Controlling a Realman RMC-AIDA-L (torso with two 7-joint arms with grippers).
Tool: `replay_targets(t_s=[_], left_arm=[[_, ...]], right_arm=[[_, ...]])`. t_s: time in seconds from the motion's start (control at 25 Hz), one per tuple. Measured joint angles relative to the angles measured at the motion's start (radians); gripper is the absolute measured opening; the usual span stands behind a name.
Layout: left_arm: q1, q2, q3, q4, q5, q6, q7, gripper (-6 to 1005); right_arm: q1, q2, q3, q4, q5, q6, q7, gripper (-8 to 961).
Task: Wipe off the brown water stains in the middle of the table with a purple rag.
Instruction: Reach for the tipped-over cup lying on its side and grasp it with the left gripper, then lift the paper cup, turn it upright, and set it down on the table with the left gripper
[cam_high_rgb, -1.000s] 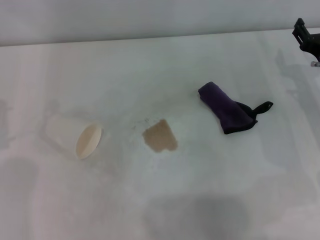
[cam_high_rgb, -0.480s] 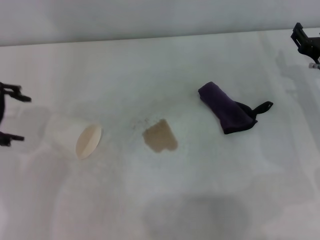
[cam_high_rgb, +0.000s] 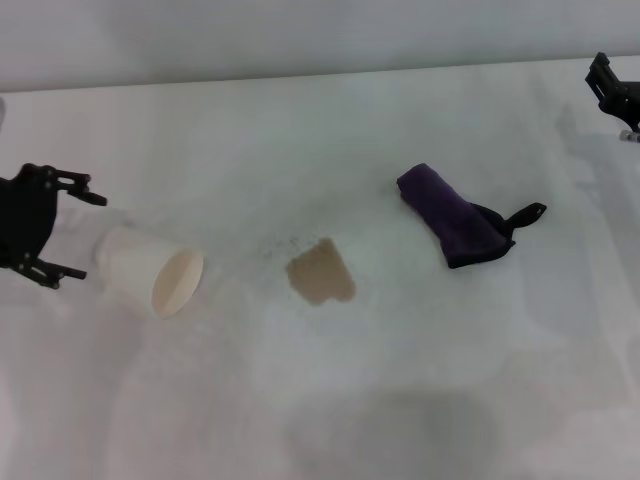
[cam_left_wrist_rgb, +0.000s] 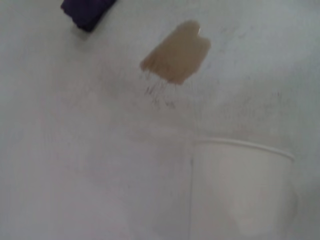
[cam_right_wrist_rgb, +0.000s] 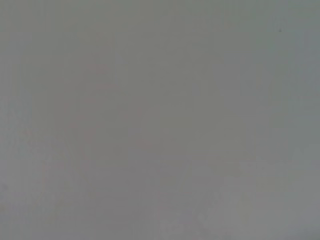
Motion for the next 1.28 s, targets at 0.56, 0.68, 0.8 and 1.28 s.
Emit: replay_targets(t_s=[0.56,0.68,0.8,1.28], left_arm=[[0.013,-0.005,-0.001,0.185,-0.025,-0.088,0.035,883],[0.024,-0.005,-0.001,0.207,-0.027,-0.115,0.034,884],[0.035,-0.004,-0.002,0.225,-0.035,-0.128,0.031,883],[0.064,-0.003,-0.002,0.252,-0.088,-0.156,0.021,879]], right_arm=[[-0.007,0.0,0.0,0.0,0.0,-0.025,0.0,771],[-0.008,0.0,0.0,0.0,0.0,-0.025,0.0,770],[-0.008,0.0,0.0,0.0,0.0,-0.026,0.0,770],[-0.013,0.0,0.0,0.0,0.0,-0.025,0.0,771]])
